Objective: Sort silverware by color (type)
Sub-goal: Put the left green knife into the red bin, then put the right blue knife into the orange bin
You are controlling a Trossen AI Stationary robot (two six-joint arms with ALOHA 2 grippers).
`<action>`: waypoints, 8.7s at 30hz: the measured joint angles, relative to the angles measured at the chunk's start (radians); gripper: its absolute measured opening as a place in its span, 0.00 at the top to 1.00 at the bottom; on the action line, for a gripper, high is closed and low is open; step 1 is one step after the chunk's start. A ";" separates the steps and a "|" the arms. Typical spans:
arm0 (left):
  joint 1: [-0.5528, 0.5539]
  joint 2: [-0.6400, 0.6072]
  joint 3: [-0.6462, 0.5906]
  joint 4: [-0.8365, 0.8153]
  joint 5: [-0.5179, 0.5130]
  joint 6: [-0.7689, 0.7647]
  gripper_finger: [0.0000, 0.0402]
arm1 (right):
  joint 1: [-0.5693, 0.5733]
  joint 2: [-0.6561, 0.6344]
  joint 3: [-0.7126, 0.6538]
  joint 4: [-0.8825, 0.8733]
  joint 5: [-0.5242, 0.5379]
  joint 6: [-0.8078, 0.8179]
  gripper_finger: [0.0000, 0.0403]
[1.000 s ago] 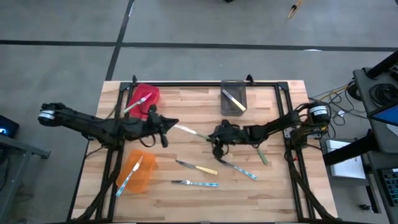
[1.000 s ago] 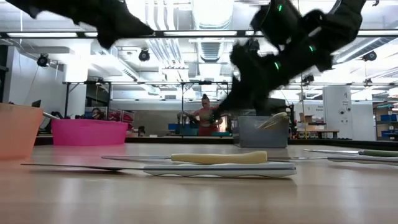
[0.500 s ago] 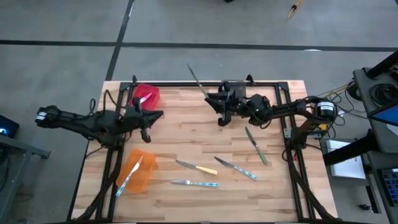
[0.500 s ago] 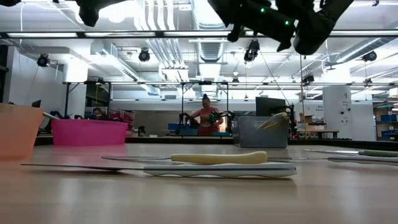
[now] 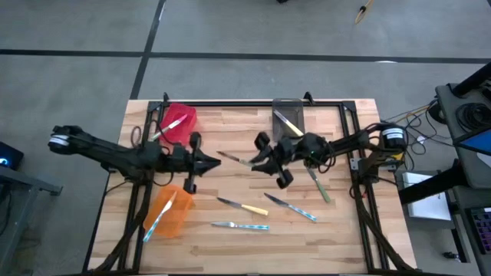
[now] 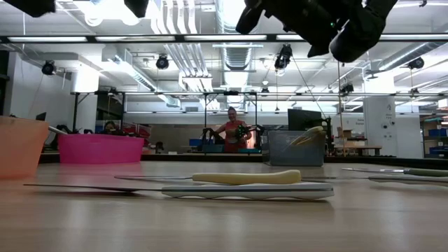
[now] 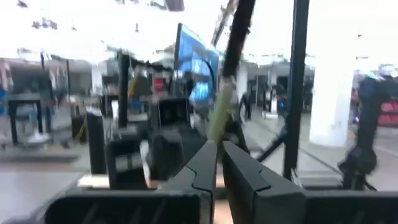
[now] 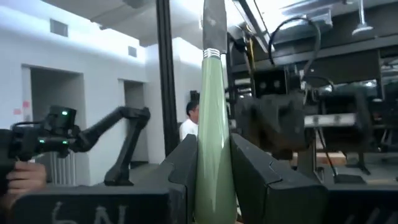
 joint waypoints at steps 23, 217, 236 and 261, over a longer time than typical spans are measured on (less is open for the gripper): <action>-0.015 0.432 0.324 0.165 0.270 0.099 0.60 | 0.101 0.041 0.058 0.032 -0.032 0.020 0.84; -0.137 0.177 0.427 -0.875 -0.325 -0.098 0.52 | 0.496 0.240 0.459 -2.280 0.480 0.548 0.95; -0.148 0.172 0.425 -0.831 -0.268 -0.043 0.52 | 0.462 -0.449 -0.086 -1.357 0.651 -0.009 0.96; -0.178 0.674 0.508 -0.053 -0.266 0.022 0.52 | 0.366 -0.475 -0.215 -0.543 0.380 -0.577 0.96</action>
